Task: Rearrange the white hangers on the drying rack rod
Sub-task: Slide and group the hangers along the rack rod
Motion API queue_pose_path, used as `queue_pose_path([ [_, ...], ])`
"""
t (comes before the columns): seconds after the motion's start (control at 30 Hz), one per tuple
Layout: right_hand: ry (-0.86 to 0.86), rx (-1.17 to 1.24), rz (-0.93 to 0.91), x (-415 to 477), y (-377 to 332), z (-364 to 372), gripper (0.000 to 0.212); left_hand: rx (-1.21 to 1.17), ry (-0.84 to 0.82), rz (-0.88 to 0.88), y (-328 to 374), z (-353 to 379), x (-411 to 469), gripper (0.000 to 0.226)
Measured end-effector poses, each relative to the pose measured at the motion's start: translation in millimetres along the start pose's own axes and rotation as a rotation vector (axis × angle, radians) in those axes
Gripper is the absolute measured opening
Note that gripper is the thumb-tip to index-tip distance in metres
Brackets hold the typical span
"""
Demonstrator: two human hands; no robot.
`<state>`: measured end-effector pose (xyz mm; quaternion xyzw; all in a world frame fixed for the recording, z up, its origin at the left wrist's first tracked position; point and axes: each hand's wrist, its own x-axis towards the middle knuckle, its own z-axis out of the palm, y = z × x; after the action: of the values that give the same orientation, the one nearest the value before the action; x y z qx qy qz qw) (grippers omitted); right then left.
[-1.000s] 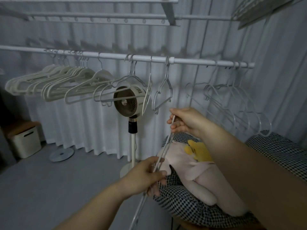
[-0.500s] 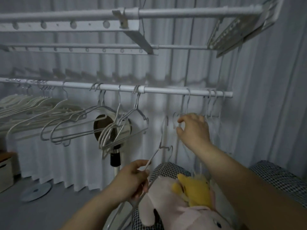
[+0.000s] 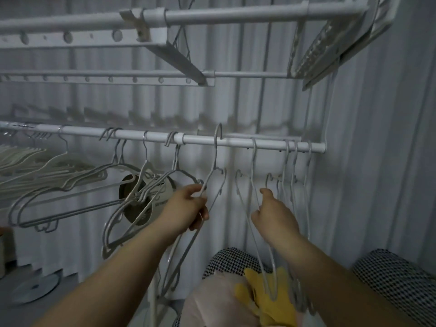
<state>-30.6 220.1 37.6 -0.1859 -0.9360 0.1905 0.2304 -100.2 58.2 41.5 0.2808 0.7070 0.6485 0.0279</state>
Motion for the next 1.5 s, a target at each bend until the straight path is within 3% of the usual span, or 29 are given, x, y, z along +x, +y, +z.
queue_pose_path([
  [0.17, 0.003, 0.006, -0.054, 0.1, 7.5, -6.3, 0.042, 0.003, 0.015, -0.006, -2.6, 13.7, 20.8, 0.033],
  [0.67, 0.021, -0.011, -0.139, 0.0, 9.1, -3.6, 0.044, 0.102, -0.098, -0.039, -10.1, 25.7, 14.2, 0.040],
  [0.77, 0.087, -0.077, -0.183, 0.5, 3.5, -10.8, 0.043, 0.291, 0.009, 0.098, -9.3, 13.1, 8.4, 0.039],
  [1.0, 0.224, -0.132, -0.341, 17.1, -25.0, -23.5, 0.042, 0.760, 0.461, 0.474, -0.2, -38.6, -12.0, 0.023],
  [1.1, 0.205, -0.156, -0.391, 23.0, -39.2, -15.9, 0.042, 0.956, 0.566, 0.354, -0.9, -67.7, -16.0, 0.028],
  [1.23, 0.124, -0.128, -0.381, 26.6, -51.9, 1.5, 0.043, 1.105, 0.555, 0.144, -10.9, -90.1, -20.8, 0.031],
  [1.5, 0.176, -0.226, -0.230, 29.3, -66.1, 31.0, 0.053, 1.190, 0.471, 0.107, -33.0, -112.9, -11.8, 0.027],
])
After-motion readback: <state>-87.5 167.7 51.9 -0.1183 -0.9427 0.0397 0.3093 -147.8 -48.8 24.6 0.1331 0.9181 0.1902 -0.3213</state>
